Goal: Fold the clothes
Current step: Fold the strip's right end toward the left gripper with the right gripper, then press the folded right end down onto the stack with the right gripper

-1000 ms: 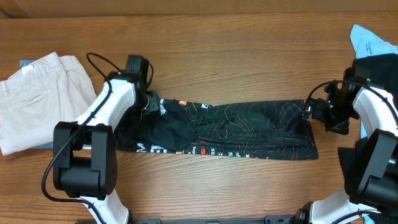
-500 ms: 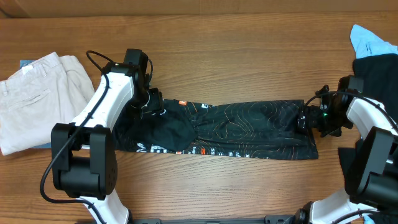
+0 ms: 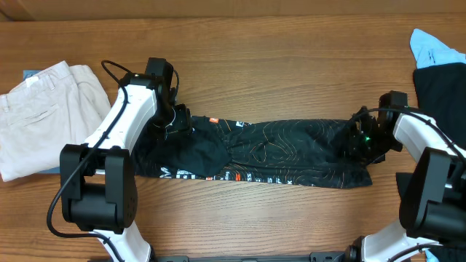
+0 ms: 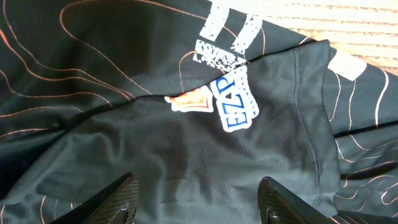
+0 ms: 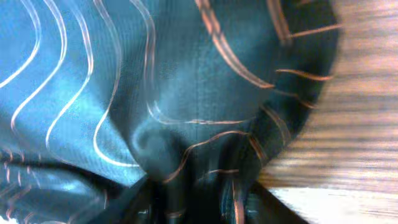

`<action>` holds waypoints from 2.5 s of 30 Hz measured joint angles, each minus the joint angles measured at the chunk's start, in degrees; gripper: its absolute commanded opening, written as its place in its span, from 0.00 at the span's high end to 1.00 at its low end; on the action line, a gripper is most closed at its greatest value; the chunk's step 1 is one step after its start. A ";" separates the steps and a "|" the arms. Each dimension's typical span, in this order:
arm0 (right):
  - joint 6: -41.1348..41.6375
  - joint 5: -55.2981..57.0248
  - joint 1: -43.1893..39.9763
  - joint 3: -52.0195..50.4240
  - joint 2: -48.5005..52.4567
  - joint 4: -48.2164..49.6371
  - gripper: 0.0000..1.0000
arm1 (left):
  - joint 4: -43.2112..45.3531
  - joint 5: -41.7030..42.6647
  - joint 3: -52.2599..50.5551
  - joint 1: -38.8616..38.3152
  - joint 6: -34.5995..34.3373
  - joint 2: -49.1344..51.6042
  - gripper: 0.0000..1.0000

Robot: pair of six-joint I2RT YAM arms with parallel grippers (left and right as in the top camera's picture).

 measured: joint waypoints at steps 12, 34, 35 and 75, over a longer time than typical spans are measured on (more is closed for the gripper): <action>9.66 2.01 -1.99 3.67 1.25 -1.97 0.96 | -3.43 0.66 7.26 0.00 0.00 0.07 0.38; 16.96 13.05 22.67 25.24 2.54 -17.92 0.96 | -7.65 0.92 12.00 0.00 0.00 0.07 0.38; 17.49 13.03 24.35 25.24 3.21 -17.97 0.96 | -7.65 0.92 12.00 0.00 0.00 0.07 0.38; 22.71 10.23 42.51 25.27 9.57 -7.89 0.74 | -7.65 0.92 12.00 0.00 0.02 0.07 0.38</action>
